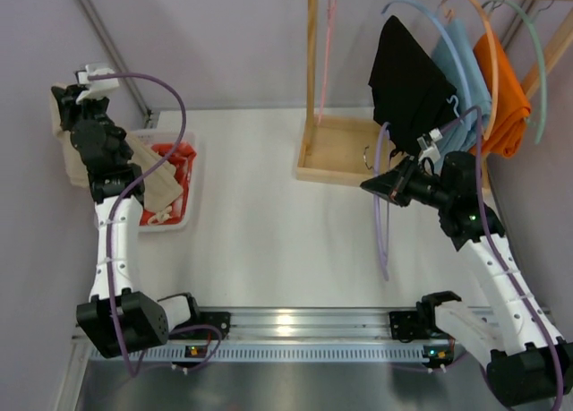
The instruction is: Remove the trousers from the hanger
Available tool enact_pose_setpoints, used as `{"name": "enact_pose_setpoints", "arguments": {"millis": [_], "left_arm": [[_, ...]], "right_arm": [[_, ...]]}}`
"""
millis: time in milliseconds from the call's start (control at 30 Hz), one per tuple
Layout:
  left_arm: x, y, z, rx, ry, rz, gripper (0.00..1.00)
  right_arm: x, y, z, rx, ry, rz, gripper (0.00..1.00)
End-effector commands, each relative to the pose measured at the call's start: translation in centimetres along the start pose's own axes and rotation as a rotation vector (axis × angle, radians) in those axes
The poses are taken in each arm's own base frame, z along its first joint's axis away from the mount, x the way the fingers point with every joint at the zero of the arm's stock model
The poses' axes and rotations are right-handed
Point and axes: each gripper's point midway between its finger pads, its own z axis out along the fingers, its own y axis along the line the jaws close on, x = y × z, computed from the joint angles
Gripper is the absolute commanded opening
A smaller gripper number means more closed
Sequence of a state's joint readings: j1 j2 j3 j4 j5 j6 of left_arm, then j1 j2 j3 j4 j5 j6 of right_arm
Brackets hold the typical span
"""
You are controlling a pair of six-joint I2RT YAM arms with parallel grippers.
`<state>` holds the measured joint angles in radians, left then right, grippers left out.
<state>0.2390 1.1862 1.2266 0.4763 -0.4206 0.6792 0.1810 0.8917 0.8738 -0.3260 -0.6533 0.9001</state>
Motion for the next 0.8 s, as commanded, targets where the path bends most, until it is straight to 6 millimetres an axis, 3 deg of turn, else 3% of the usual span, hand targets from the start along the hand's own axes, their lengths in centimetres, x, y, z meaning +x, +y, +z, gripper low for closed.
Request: {"name": "enact_pose_setpoints", "arguments": {"millis": [0,67,267,467,500,633,767], "left_arm": [[-1.0,0.4,-1.0,0.001,-0.089,-0.036,0.0],[-0.7,0.0,-2.2,0.037,-0.093,-0.043,0.0],[4.1,-2.2,-6.0,0.138,0.042,-0.069,0.0],[10.6,-7.1,-9.9,0.31,0.207,-0.09,0.0],[12.5,-8.3,-10.4,0.334,0.253,-0.082,0.0],[17.2,-11.4,-11.9,0.402,0.394,-0.064,0.0],[20.4,-14.2,-12.6,0.465,0.503,-0.065,0.0]], "right_arm": [[-1.4,3.2,-0.9,-0.077,-0.047,-0.093,0.0],[-1.4,3.1,-0.9,-0.075,-0.047,-0.095,0.0],[-1.5,3.3,-1.0,-0.075,-0.051,-0.095,0.0],[-1.8,3.8,-1.1,-0.081,-0.062,-0.102,0.0],[-1.9,3.8,-1.2,-0.081,-0.064,-0.104,0.0],[-2.1,4.7,-1.7,-0.096,-0.077,-0.133,0.0],[-2.2,6.0,-2.3,-0.122,-0.09,-0.164,0.0]]}}
